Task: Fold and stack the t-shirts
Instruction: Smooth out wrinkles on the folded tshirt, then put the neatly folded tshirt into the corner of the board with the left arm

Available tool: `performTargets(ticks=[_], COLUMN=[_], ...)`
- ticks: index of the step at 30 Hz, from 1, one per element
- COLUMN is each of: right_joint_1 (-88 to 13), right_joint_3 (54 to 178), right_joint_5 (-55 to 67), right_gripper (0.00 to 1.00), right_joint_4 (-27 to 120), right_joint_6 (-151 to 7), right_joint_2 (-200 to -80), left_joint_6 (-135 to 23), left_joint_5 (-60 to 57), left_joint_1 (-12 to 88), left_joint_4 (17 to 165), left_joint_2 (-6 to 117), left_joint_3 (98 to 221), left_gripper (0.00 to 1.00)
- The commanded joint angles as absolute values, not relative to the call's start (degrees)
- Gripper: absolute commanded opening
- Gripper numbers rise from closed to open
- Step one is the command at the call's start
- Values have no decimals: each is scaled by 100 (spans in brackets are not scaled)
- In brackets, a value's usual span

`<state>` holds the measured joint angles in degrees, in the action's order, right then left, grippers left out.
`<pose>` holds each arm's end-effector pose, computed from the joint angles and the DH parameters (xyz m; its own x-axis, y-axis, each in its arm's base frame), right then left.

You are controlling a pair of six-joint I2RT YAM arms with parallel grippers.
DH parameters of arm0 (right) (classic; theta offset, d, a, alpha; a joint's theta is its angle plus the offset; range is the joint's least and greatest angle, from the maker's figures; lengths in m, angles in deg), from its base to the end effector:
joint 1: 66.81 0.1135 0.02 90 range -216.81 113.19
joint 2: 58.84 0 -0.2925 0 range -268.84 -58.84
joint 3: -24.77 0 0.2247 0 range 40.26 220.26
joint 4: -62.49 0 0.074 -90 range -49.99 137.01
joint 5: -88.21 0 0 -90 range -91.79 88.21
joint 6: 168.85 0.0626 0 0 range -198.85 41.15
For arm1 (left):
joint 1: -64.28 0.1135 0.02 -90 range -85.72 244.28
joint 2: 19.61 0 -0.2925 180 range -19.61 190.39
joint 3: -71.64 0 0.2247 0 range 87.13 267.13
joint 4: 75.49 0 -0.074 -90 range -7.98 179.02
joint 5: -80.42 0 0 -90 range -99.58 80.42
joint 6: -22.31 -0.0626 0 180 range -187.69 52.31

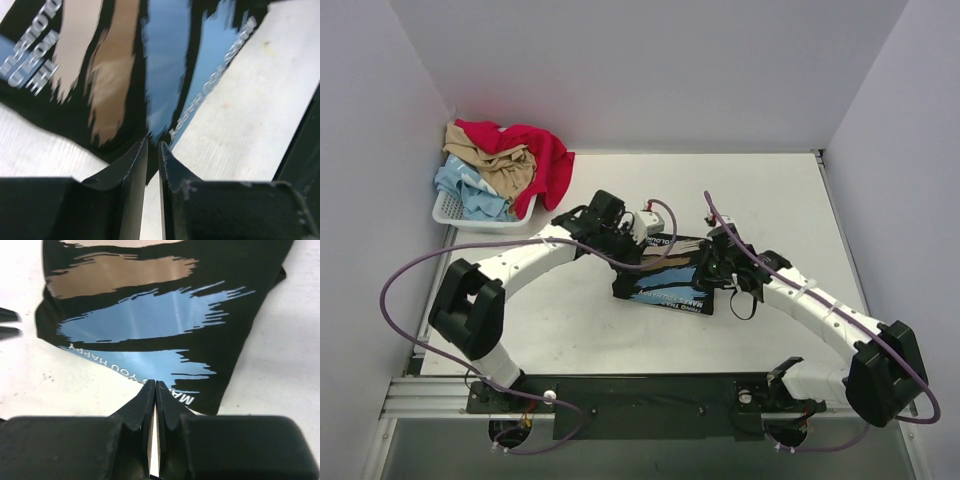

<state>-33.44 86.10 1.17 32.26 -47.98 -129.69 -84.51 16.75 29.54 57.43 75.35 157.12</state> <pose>0.2075 0.1405 0.2654 -0.7572 0.1148 -0.6430 -0.2259 0.8776 0.4228 0.2624 -0.2158 0.2593 -0.4505 0.6280 -0.6346 0.8796 0.4341 -0.1948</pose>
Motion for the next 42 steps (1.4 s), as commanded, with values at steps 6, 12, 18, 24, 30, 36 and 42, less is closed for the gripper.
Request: performTargets(ticks=[6, 12, 18, 24, 30, 36, 42], right_joint_1=[-3560, -3868, -4044, -4605, -5151, -5274, -5266], right_joint_3=[7788, 6988, 6952, 7654, 8366, 8807, 8851], right_joint_5=[1069, 981, 929, 894, 1270, 2088, 2528], right_gripper=[0, 0, 0, 30, 53, 54, 53], right_joint_4=[4444, 4648, 4350, 3699, 3831, 4410, 5140], right_joint_6=[-4221, -3895, -3982, -4474, -5220, -5310, -5099], right_joint_2=[-13451, -13662, -13320, -12661, -13457, -14715, -15472], left_joint_6=[-7419, -7805, -8227, -8474, -8212, -6807, -5926], left_joint_5=[1503, 1214, 993, 1257, 1529, 1521, 1213], left_joint_1=[2720, 2746, 2886, 2913, 3334, 4133, 4117], left_joint_4=[6907, 6354, 6125, 5695, 5781, 6773, 7531], left_joint_2=[8471, 8569, 8341, 7875, 7216, 7565, 8050], left_joint_3=[15788, 15165, 14944, 15277, 15419, 15216, 15085], left_gripper=[17, 10, 11, 32, 50, 62, 69])
